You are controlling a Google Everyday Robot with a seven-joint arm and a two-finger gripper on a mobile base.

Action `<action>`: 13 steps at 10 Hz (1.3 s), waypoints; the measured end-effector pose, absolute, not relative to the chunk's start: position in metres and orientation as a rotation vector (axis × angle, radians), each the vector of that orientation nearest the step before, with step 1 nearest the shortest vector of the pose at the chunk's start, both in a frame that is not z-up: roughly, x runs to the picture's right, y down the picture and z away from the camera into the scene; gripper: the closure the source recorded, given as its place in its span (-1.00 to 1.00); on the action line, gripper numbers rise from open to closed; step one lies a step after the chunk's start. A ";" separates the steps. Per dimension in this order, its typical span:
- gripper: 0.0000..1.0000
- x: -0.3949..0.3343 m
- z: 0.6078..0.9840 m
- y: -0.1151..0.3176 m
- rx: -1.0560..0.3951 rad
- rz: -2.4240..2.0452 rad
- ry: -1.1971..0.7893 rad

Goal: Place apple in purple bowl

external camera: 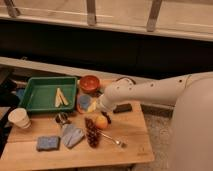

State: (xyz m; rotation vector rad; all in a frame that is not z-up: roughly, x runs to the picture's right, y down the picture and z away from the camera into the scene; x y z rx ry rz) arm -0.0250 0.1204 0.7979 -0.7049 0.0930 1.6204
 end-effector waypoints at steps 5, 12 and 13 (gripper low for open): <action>-0.42 0.004 0.805 0.123 -0.624 1.663 0.226; -0.42 -0.001 0.829 0.177 -0.758 1.680 0.314; -0.30 -0.005 0.831 0.182 -0.778 1.679 0.316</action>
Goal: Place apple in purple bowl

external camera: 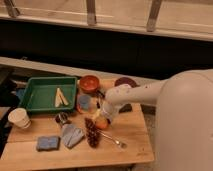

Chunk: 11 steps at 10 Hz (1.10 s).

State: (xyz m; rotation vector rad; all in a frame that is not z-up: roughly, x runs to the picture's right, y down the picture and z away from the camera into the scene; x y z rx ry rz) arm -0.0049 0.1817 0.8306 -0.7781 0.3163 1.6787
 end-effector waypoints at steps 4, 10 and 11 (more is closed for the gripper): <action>0.45 -0.015 0.834 0.187 -0.798 1.672 0.315; 1.00 -0.019 0.831 0.187 -0.807 1.671 0.314; 1.00 -0.020 0.831 0.187 -0.807 1.668 0.313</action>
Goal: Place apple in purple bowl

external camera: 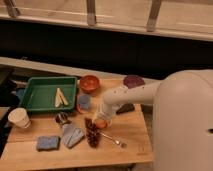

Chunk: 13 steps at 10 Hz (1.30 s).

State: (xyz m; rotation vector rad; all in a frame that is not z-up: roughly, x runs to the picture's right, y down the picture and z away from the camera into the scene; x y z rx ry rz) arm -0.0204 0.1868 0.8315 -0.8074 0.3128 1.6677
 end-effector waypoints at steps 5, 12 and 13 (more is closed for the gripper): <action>1.00 0.017 0.809 0.129 -0.659 1.740 0.210; 1.00 0.085 0.808 0.034 -0.463 1.848 0.046; 1.00 0.096 0.815 0.019 -0.440 1.868 0.030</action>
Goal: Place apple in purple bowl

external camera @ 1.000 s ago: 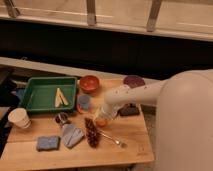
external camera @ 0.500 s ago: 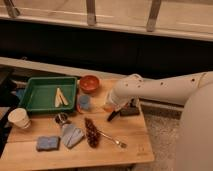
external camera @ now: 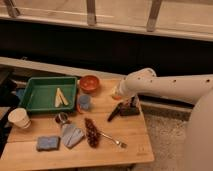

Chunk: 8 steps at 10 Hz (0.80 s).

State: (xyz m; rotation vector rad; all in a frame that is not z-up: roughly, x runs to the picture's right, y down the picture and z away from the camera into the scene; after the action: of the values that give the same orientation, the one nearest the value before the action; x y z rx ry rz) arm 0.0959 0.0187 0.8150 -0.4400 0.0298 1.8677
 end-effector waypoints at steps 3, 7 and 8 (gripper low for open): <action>1.00 0.144 0.836 -0.032 -0.368 1.922 0.012; 1.00 0.159 0.842 -0.045 -0.348 1.935 0.009; 1.00 0.158 0.842 -0.046 -0.350 1.933 0.008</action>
State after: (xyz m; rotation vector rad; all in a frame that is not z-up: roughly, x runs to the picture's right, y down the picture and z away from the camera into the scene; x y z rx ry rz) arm 0.1578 -0.0455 0.8420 -0.3496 0.0080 1.9333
